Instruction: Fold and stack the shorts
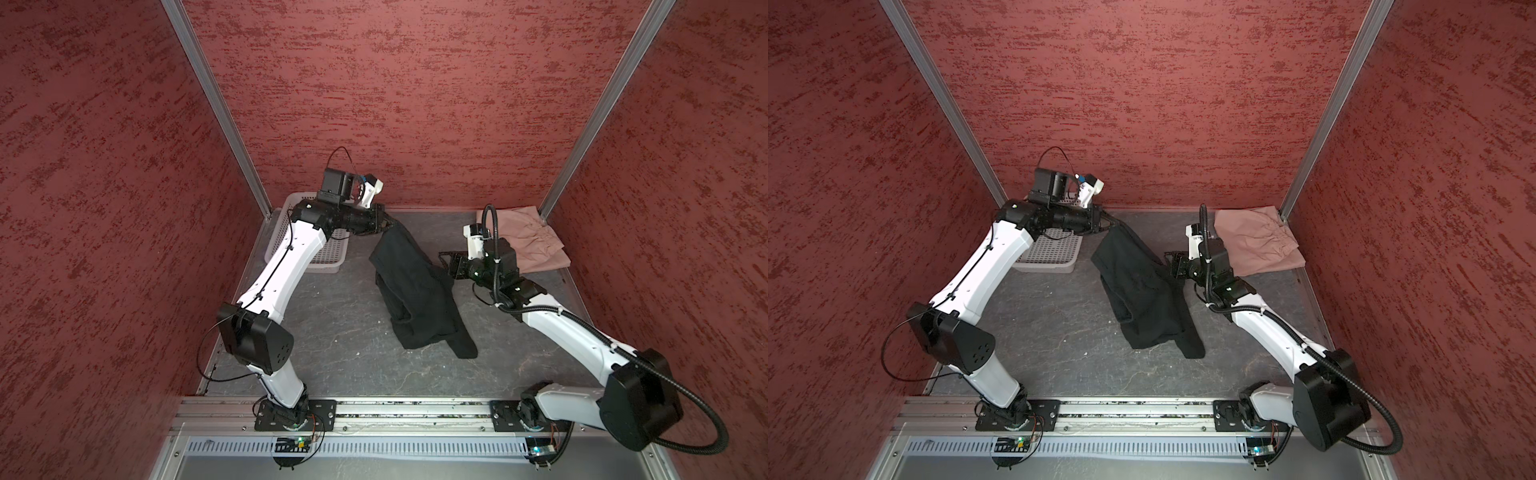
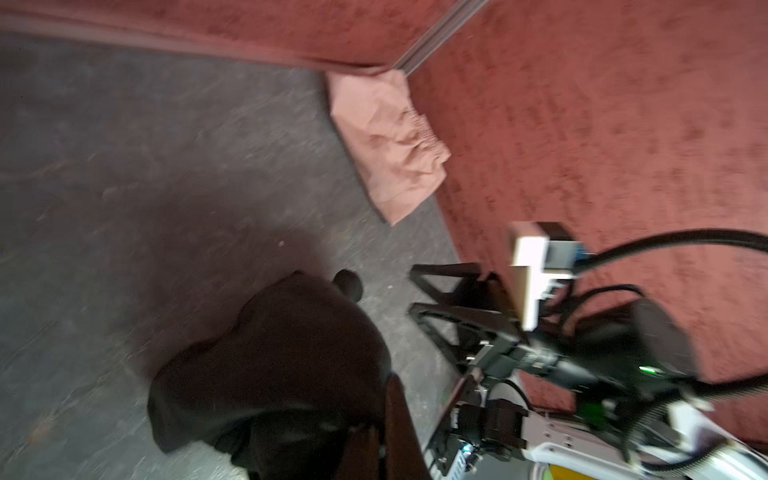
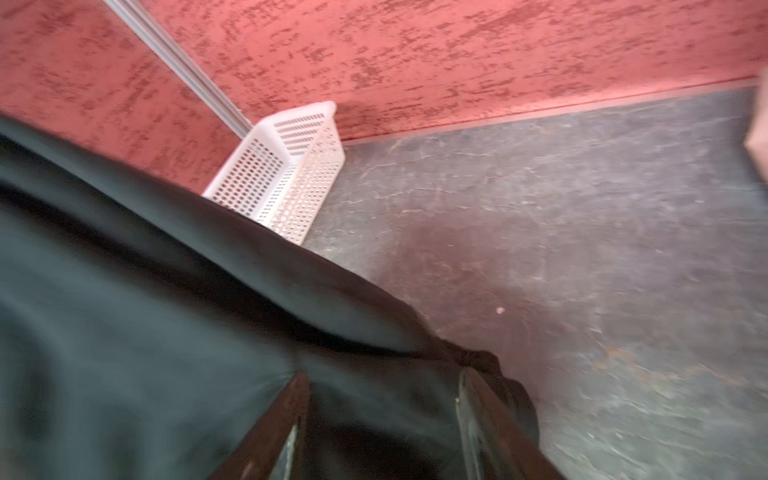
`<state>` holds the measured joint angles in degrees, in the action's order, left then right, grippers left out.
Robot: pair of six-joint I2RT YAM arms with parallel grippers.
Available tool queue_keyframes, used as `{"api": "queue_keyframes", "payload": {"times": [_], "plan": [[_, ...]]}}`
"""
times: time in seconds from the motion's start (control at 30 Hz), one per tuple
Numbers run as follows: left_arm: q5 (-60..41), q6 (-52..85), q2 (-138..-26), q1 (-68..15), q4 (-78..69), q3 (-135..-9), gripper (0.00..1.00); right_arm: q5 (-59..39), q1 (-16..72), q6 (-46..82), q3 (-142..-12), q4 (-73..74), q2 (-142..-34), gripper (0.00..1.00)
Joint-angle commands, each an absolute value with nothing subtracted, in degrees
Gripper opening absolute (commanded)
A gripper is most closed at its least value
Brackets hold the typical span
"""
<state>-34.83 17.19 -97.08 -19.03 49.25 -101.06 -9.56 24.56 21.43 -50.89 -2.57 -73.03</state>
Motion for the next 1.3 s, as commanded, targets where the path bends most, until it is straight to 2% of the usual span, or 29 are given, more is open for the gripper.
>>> {"api": "queue_keyframes", "payload": {"times": [0.0,0.03,0.07,0.13,0.17,0.27,0.37,0.63,0.7,0.77,0.83,0.93,0.97,1.07,1.1,1.27], "plan": [[-22.67,12.36,-95.41,-17.86,48.63,-99.46,0.21,-8.96,24.33,16.90,-53.07,-10.50,-72.42,0.63],[-19.87,11.13,-95.74,-17.61,49.52,-98.94,0.53,-10.11,24.35,16.42,-52.87,-11.36,-72.25,0.64],[-17.50,10.06,-95.97,-17.05,50.00,-98.21,0.71,-10.69,24.38,16.41,-52.66,-12.51,-72.07,0.65],[-15.75,9.27,-96.24,-15.52,50.75,-96.93,0.85,-11.48,24.43,16.85,-52.16,-14.64,-72.03,0.66],[-14.44,8.93,-95.95,-14.90,51.22,-96.34,0.99,-11.00,24.43,17.29,-52.13,-16.42,-72.32,0.67],[-8.12,6.77,-94.07,-13.75,54.52,-95.84,0.99,-10.29,24.40,19.03,-51.94,-21.80,-73.75,0.70],[-4.99,5.29,-91.77,-12.93,58.16,-95.74,0.99,-11.62,23.82,20.16,-49.91,-22.41,-75.57,0.79],[-14.38,8.39,-85.50,-17.29,53.51,-83.79,0.99,-16.22,15.36,17.79,-49.96,-10.65,-86.05,0.83],[-17.84,10.82,-83.72,-17.80,50.84,-80.36,1.00,-21.72,14.96,14.20,-51.96,-9.34,-89.91,0.83],[-17.71,11.90,-82.23,-18.58,50.01,-78.15,1.00,-31.83,15.20,13.80,-52.01,-5.70,-92.10,0.82],[-16.14,12.21,-80.93,-19.05,50.33,-76.71,0.99,-37.74,15.51,14.61,-50.36,-0.77,-92.75,0.81],[-15.06,12.35,-79.26,-18.62,50.51,-74.84,0.99,-41.65,15.79,13.66,-50.34,-0.13,-94.67,0.72],[-15.03,12.31,-78.79,-18.28,50.51,-74.39,0.99,-43.18,16.01,13.69,-50.56,0.51,-95.32,0.62],[-14.93,12.15,-77.94,-17.04,51.15,-73.99,0.99,-44.02,18.50,13.91,-52.33,0.30,-94.58,0.14],[-14.60,12.21,-77.68,-16.50,51.74,-74.28,0.99,-42.97,19.86,13.75,-53.36,-0.88,-93.38,0.02],[-14.27,12.89,-74.84,-12.20,53.04,-74.10,0.99,-41.42,28.96,17.52,-57.30,1.01,-88.04,0.00]]}}
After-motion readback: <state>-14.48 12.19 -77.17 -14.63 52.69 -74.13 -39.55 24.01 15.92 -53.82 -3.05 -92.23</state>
